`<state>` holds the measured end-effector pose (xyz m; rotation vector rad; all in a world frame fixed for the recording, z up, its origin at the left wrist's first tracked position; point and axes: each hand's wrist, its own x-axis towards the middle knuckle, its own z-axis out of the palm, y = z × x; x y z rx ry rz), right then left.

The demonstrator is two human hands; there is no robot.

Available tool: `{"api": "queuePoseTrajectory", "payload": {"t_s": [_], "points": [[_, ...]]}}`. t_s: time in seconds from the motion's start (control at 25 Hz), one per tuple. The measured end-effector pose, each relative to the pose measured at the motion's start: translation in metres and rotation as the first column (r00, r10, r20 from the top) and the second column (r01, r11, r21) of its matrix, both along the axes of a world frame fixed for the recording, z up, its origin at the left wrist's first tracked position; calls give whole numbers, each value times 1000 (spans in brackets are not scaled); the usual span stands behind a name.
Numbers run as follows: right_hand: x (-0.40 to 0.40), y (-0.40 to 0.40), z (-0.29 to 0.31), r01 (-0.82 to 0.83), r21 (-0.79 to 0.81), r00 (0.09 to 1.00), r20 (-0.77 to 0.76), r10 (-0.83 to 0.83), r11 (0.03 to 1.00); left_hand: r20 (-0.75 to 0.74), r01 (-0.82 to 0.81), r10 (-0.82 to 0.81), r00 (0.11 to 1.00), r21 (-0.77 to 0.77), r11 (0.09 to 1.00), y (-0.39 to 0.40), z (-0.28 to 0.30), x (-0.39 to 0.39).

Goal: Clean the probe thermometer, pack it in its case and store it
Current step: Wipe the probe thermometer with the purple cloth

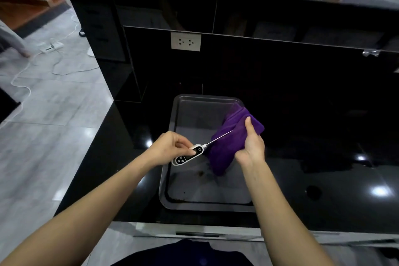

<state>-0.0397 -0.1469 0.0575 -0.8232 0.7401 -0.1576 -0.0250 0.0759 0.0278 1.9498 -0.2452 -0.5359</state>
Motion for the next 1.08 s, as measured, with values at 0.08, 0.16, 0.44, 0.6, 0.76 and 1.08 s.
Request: {"api": "queuePoseTrajectory", "payload": {"t_s": [0.08, 0.16, 0.44, 0.6, 0.76, 1.08], "points": [[-1, 2, -1, 21, 43, 999, 26, -22, 999, -49, 16, -18, 999, -46, 999, -2, -1, -2], [-1, 1, -2, 28, 100, 996, 76, -35, 995, -153, 24, -44, 987, -133, 991, -5, 1, -4], [-3, -1, -6, -24, 191, 982, 191, -13, 981, -308, 2, -77, 948, -237, 972, -13, 0, -10], [-2, 4, -4, 74, 34, 990, 121, -77, 997, -187, -59, 21, 982, -200, 978, -19, -4, -16], [2, 8, -1, 150, -30, 985, 91, -147, 988, -4, -121, 122, 992, -147, 982, -28, -8, -24], [7, -16, 12, 63, 3, 987, 149, -63, 998, -175, -26, -17, 984, -242, 970, -19, 0, -21]]}}
